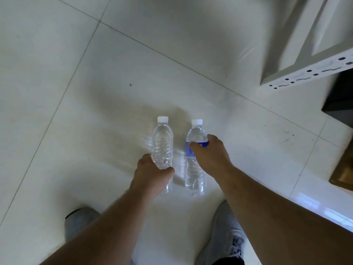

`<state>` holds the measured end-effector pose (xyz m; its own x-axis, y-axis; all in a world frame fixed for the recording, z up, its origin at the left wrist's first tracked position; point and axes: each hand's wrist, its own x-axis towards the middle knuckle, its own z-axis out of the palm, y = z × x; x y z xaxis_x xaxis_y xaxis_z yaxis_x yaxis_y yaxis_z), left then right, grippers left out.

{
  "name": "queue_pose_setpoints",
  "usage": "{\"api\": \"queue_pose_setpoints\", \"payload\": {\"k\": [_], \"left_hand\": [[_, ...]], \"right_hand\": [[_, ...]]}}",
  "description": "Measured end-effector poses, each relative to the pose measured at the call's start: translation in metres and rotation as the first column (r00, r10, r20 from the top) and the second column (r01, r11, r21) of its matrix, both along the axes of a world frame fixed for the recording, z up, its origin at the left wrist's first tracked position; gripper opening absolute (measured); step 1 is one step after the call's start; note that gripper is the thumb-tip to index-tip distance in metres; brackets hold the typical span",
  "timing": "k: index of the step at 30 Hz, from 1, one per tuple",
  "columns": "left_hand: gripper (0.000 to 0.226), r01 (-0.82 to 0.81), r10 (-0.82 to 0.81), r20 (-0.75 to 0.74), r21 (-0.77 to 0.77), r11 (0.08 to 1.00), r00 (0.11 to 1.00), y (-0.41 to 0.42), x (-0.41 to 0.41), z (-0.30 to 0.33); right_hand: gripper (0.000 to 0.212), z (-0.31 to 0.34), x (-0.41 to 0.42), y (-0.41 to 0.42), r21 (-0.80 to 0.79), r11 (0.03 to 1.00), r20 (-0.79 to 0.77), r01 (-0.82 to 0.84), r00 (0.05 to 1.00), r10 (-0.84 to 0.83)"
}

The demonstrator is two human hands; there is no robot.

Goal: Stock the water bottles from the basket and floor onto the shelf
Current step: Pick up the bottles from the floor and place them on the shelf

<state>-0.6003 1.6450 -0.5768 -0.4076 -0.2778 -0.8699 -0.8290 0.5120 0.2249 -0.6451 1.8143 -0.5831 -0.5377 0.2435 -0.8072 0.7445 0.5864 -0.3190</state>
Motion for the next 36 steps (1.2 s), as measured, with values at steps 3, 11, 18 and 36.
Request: {"api": "queue_pose_setpoints", "payload": {"k": [3, 11, 18, 36], "left_hand": [[0.049, -0.038, 0.038, -0.010, 0.010, 0.999, 0.999, 0.001, 0.000, -0.007], [0.020, -0.047, 0.051, -0.099, 0.045, 0.998, 0.994, -0.014, -0.005, 0.036], [0.024, -0.132, 0.154, -0.218, 0.113, 0.985, 0.964, -0.057, -0.027, 0.217], [0.018, -0.201, 0.402, -0.742, 0.350, 0.915, 0.536, -0.229, -0.039, 0.852]], "right_hand": [[0.054, -0.007, -0.005, -0.001, 0.013, 1.000, 0.019, 0.022, 1.000, -0.023], [0.024, 0.042, -0.018, -0.006, -0.029, 0.999, -0.104, 0.031, 0.994, -0.034], [0.022, 0.243, -0.076, -0.037, -0.135, 0.989, -0.245, -0.066, 0.969, 0.031], [0.027, 0.917, -0.113, -0.226, -0.228, 0.879, -0.785, -0.420, 0.613, 0.089]]}}
